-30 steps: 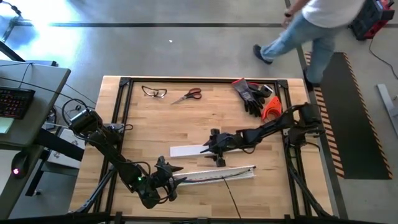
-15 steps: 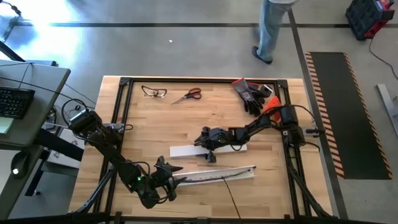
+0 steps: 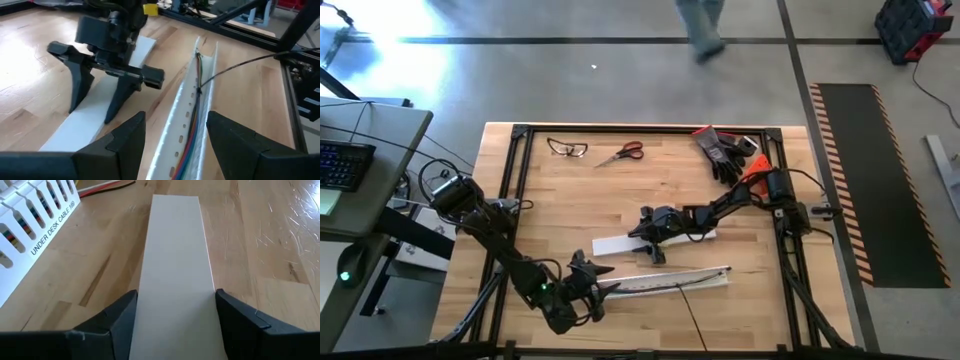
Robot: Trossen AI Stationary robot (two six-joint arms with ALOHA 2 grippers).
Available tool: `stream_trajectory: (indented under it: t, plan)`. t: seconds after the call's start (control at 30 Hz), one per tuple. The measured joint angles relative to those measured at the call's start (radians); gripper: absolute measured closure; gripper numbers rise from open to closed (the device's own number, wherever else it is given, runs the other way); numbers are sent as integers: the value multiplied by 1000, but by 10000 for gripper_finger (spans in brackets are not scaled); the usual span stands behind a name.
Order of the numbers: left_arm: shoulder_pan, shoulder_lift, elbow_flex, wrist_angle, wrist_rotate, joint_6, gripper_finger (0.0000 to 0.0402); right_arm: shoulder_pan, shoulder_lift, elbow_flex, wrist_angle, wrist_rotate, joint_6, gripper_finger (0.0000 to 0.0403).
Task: Ziptie cables
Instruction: Close the white cable duct lid
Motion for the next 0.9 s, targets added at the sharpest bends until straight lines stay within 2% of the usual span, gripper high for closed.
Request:
stream_trajectory:
  t: [0.13, 0.2, 0.27, 0.33, 0.4, 0.43, 0.7, 0.9]
  plan:
    - [25, 0, -4, 0, -30, -7, 212, 8, 0, -1, 6, 12, 12, 196]
    - [37, 0, -4, 5, -55, 7, 228, 14, -8, -2, 5, 30, 25, 196]
    - [45, 0, 0, 4, -122, 25, 263, 16, -25, -4, -8, 44, 36, 196]
    - [47, 0, 21, 6, -173, 74, 317, 16, -52, -7, -35, 54, 50, 196]
    - [50, 0, 48, 6, -190, 150, 376, 17, -82, -9, -55, 64, 64, 196]
    - [50, -3, 63, 3, -191, 179, 387, 21, -99, -10, -78, 80, 69, 196]
    - [27, -88, 237, -192, -188, 343, 401, 91, -295, -17, -288, 223, 106, 196]
    - [15, -134, 313, -348, -171, 342, 401, 199, -424, 8, -353, 265, 198, 196]
